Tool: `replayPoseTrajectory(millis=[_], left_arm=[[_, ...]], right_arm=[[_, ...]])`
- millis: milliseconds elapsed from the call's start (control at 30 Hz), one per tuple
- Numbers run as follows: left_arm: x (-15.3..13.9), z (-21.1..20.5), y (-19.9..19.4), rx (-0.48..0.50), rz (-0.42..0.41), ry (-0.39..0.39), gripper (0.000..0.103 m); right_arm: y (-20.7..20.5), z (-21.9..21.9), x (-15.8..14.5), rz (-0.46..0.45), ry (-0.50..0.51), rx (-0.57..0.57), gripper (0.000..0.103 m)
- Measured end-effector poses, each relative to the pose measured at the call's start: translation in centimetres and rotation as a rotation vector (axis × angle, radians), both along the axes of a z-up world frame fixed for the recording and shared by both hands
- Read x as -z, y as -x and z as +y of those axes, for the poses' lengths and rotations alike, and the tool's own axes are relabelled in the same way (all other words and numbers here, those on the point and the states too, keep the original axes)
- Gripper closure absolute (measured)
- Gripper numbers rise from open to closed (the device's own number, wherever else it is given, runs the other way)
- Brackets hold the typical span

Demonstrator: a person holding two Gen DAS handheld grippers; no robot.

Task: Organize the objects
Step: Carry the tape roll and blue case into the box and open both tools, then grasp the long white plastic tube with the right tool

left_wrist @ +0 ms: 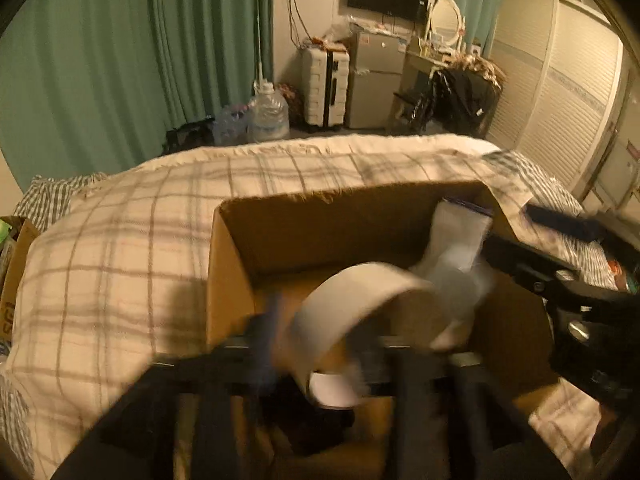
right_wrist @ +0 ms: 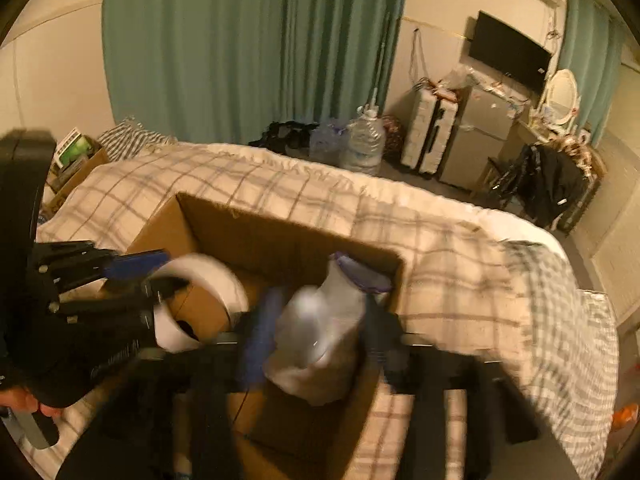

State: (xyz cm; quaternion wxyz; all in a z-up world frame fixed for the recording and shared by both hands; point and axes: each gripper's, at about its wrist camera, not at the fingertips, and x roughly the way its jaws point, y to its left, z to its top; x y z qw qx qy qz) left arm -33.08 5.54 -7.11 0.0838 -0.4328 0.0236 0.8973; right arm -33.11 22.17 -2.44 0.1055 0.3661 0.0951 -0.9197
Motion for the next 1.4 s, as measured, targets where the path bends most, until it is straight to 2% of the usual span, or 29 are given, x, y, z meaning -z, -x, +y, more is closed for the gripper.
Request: replayPoseTrajectory(millis=[33,67,167,233,400,533,667,767,900,1000,1100,1200,1300,1400], left_arm=[[-0.5,-0.2,-0.6,-0.021,-0.004,0.011,0.026],[-1.1,-0.3,-1.2,-0.026,0.003,0.010,0.024],[-3.2,-0.9,-3.1,-0.027,0.022,-0.004,0.023],[-5.4,-1.5,-4.9,-0.033,0.040,-0.017,0.015],[-11.0,-2.9,-10.2,-0.035,0.151,-0.037,0.007],[-14.6,-4.1,-15.4,-0.048,0.256,-0.035,0.000],[-16.0,-5.4,-20.0,-0.064,0.316,-0.035,0.000],[-15.7,-6.3,-22.1,-0.086,0.328,-0.032,0.000],[-14.2,-6.8,-23.6,-0.111,0.332,-0.050,0.000],[-12.2,-7.0,-24.4,-0.141,0.317,-0.060,0.000],[-8.9,-7.1,-24.6,-0.185,0.285,-0.063,0.000],[-5.1,-6.8,-24.7,-0.222,0.220,-0.035,0.000],[-1.2,-6.5,-24.7,-0.227,0.127,-0.037,0.000],[1.4,-6.3,-24.5,-0.213,0.071,-0.029,0.000]], right_arm=[[-0.7,0.2,-0.7,0.018,0.011,0.006,0.039],[-1.3,0.5,-1.7,0.026,0.033,0.009,0.039],[-2.9,1.3,-4.3,0.038,0.080,0.018,0.038],[-4.8,1.5,-6.7,0.071,0.065,0.045,0.036],[-10.1,1.5,-11.6,0.136,0.020,0.065,0.035],[-14.3,1.4,-14.2,0.170,0.007,0.067,0.034],[-18.4,1.0,-14.9,0.191,0.006,0.051,0.032],[-20.7,0.4,-14.0,0.182,-0.003,0.041,0.032],[-22.9,-0.7,-10.7,0.144,-0.038,0.042,0.032],[-23.9,-1.3,-8.3,0.129,-0.050,0.021,0.032],[-24.0,-1.9,-5.5,0.116,-0.046,-0.007,0.031],[-23.2,-2.8,-1.3,0.057,-0.037,-0.036,0.030],[-22.1,-3.5,4.2,-0.054,-0.041,-0.037,0.030],[-21.6,-4.2,8.4,-0.170,-0.063,-0.059,0.030]])
